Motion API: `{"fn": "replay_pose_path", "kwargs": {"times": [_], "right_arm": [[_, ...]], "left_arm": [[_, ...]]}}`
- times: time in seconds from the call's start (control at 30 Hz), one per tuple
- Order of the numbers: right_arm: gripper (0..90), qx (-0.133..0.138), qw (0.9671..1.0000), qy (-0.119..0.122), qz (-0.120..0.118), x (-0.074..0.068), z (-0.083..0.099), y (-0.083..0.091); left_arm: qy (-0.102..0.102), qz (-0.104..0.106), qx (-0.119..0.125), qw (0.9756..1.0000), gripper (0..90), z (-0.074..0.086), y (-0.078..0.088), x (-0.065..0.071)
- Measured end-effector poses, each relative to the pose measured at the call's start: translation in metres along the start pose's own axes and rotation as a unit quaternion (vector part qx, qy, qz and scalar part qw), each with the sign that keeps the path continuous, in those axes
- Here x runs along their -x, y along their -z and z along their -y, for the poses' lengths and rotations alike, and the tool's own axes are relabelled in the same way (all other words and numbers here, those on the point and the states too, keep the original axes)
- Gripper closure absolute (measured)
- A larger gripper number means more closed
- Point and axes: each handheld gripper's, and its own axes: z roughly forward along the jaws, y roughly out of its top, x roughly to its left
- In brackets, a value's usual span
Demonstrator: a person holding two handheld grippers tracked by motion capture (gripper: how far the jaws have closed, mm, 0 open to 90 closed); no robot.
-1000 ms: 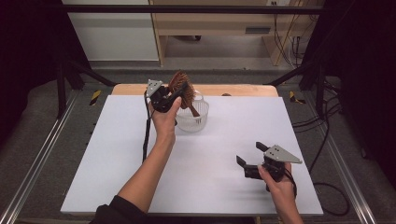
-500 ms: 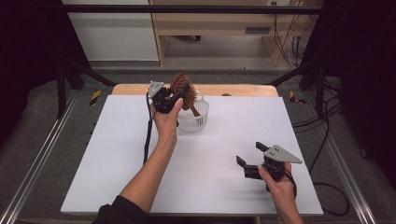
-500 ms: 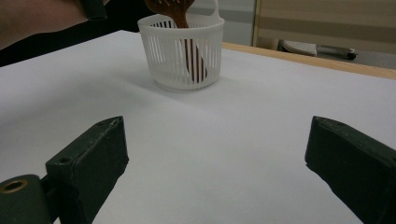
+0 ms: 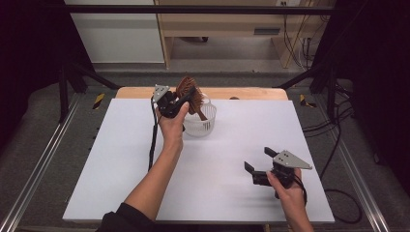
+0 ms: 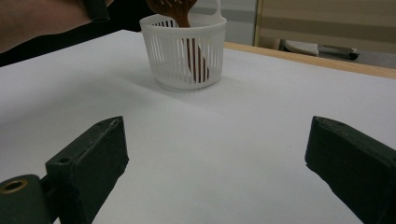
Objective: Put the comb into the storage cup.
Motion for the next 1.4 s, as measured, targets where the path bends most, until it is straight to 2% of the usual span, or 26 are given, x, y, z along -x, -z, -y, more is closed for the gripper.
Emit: {"fn": "replay_pose_path", "kwargs": {"times": [0.57,1.1,1.4], "right_arm": [[6.1,-0.001,1.0000,0.000,-0.001,-0.001,0.000,-0.001],[5.9,-0.005,1.0000,0.003,-0.003,-0.004,0.000,-0.003],[5.9,-0.008,1.0000,0.003,-0.004,-0.004,0.000,-0.004]], "left_arm": [[-0.004,0.006,0.001,1.0000,50.5,0.002,0.005,-0.002],[0.012,0.000,-0.003,0.9999,50.0,0.002,0.015,-0.015],[0.016,0.002,-0.013,0.9998,49.5,0.002,0.020,-0.021]]}}
